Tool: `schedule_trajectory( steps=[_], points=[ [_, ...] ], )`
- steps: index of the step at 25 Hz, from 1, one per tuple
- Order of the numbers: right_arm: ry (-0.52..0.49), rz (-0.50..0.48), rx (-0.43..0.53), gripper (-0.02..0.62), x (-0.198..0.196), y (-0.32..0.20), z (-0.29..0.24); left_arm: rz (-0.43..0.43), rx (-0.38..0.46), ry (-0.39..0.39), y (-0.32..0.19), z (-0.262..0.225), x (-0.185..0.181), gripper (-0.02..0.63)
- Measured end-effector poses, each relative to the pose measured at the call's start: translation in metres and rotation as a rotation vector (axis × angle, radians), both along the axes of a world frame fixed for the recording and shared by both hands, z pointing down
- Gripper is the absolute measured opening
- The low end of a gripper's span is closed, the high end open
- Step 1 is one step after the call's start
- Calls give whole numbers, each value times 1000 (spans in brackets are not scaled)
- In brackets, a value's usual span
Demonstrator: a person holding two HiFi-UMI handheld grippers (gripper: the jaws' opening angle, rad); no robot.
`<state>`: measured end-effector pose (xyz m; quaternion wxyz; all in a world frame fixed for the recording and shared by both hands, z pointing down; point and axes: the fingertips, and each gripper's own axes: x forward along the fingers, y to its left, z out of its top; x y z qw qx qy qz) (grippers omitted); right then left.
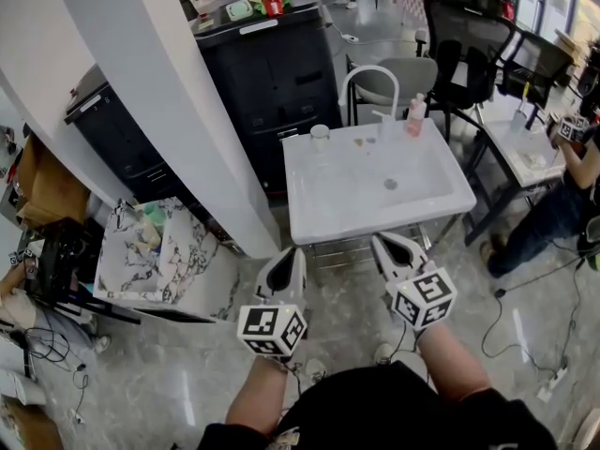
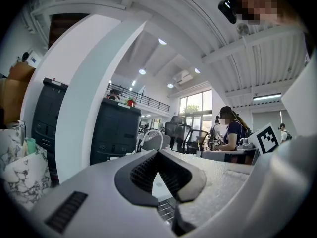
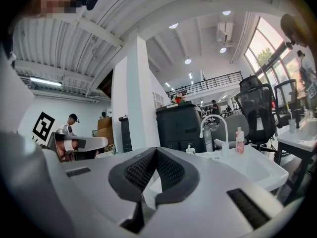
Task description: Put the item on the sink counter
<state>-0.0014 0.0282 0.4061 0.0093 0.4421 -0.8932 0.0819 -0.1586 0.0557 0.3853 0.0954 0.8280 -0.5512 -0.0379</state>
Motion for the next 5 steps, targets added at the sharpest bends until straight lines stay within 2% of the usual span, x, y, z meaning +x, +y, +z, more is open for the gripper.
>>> schedule_trajectory(
  steps=[5],
  points=[
    [1,-2,3,-3,-3,-2,-1,-1,-2,2,-2,0,-2,3]
  ],
)
